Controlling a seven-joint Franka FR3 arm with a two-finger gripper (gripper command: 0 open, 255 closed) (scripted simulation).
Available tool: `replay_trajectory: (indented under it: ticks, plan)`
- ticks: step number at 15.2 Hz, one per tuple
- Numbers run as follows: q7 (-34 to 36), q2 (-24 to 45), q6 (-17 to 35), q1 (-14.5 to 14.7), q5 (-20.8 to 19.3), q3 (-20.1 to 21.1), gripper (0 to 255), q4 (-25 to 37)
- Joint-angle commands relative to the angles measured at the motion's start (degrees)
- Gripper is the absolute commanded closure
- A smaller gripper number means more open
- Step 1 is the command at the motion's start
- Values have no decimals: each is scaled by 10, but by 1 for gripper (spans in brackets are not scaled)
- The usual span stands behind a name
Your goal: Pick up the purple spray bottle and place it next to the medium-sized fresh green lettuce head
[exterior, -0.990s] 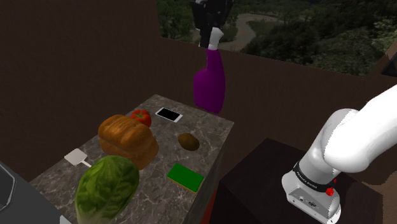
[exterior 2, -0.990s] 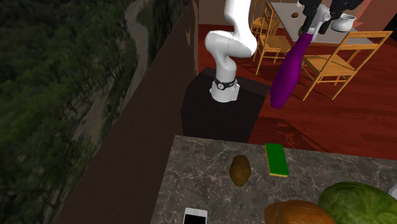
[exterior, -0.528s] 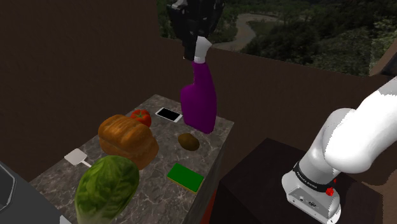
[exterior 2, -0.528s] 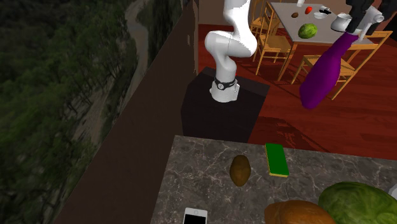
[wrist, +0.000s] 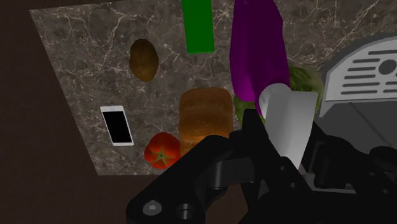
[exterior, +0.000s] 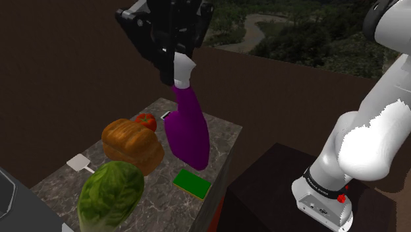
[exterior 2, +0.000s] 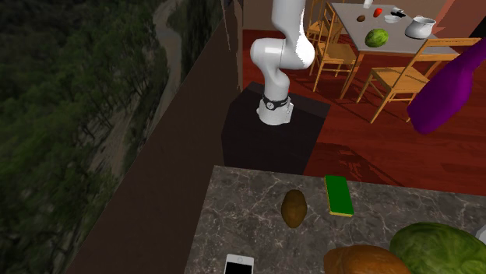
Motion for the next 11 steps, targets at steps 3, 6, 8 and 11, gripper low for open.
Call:
replay_trajectory:
  ticks: [3,6,8,11]
  plan:
    - [19,5,24,7,-4,8,255,-21]
    - [11,-16,54,0,13,0,255,-64]
    - [6,-29,72,-3,23,-5,255,-91]
    - [0,-45,99,-5,35,-11,255,-129]
